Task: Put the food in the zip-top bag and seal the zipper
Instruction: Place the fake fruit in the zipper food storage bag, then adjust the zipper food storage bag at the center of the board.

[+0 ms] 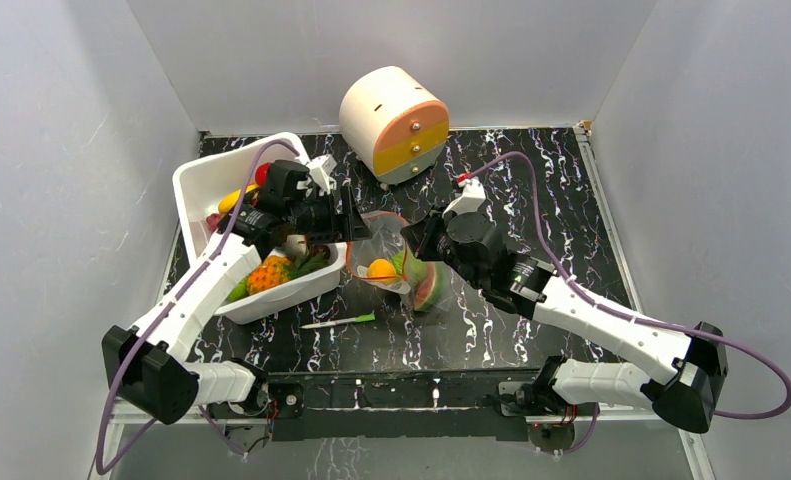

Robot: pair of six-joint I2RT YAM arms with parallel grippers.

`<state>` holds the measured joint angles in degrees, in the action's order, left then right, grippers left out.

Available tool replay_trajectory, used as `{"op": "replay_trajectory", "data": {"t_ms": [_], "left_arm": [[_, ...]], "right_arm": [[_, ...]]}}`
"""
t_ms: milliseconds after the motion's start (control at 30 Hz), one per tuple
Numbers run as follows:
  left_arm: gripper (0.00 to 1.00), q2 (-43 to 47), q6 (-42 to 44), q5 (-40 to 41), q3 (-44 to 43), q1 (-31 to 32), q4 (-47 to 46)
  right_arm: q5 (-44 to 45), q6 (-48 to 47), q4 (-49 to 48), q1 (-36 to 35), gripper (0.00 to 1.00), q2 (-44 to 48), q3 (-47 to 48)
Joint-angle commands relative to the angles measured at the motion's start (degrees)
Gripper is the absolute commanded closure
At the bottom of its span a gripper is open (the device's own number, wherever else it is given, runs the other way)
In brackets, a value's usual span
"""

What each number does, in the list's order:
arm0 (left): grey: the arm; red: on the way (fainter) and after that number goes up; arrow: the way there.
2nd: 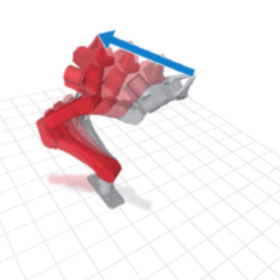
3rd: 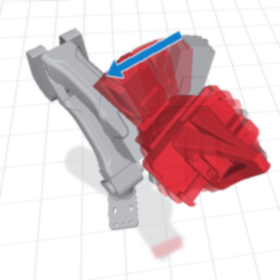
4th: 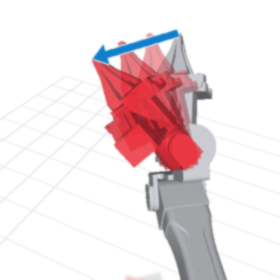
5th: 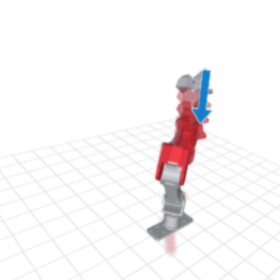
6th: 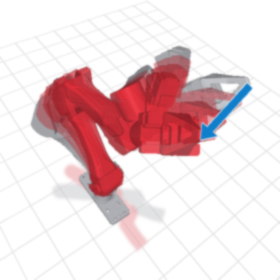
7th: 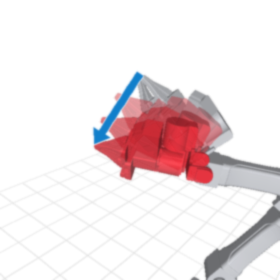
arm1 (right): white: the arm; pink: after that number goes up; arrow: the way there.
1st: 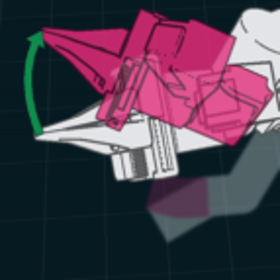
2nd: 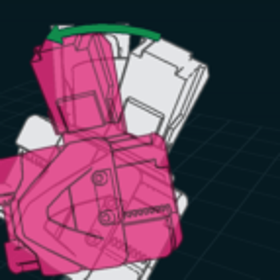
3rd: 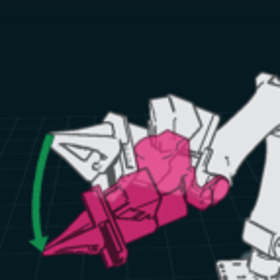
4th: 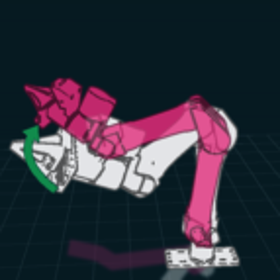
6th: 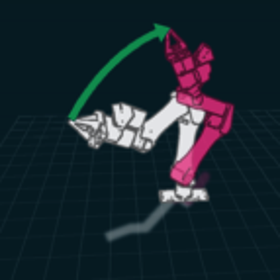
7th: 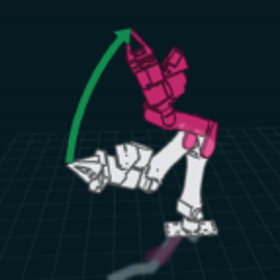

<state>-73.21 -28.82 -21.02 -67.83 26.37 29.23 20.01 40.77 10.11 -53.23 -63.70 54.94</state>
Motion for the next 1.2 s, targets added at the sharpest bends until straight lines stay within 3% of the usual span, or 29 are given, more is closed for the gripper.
{"op": "replay_trajectory", "data": {"t_ms": [0,200,433,533,633,667,933,1167], "left_arm": [[0.26,3.33,2.27,6.63,-1.25,0.22,5.98],[0.30,3.93,1.09,6.53,4.55,0.17,3.44],[0.47,1.15,0.05,3.00,6.20,0.17,-0.90],[0.63,0.71,-0.25,1.77,6.29,0.17,-2.19],[0.96,0.53,-0.84,-0.17,5.25,0.15,-3.48],[1.00,0.53,-1.33,-1.22,4.88,0.17,-4.29],[1.00,-2.78,-9.61,-11.03,4.28,0.39,-18.44],[1.00,-7.94,-11.69,-11.75,4.07,1.66,-24.80]], "right_arm": [[0.70,-0.09,-2.92,-0.19,1.00,1.74,0.62],[0.34,0.44,-3.69,-0.20,1.00,1.84,0.17],[1.11,0.29,-2.95,-0.20,1.00,2.50,0.17],[1.64,-0.10,-1.84,-0.19,1.00,2.70,0.48],[2.66,-1.34,1.15,-0.20,1.00,2.87,1.27],[3.28,-2.03,2.38,-0.20,1.00,2.95,1.63],[15.23,-10.53,12.45,-0.20,1.00,5.83,9.01],[13.77,-8.65,10.59,-0.20,1.00,9.65,4.26]]}}
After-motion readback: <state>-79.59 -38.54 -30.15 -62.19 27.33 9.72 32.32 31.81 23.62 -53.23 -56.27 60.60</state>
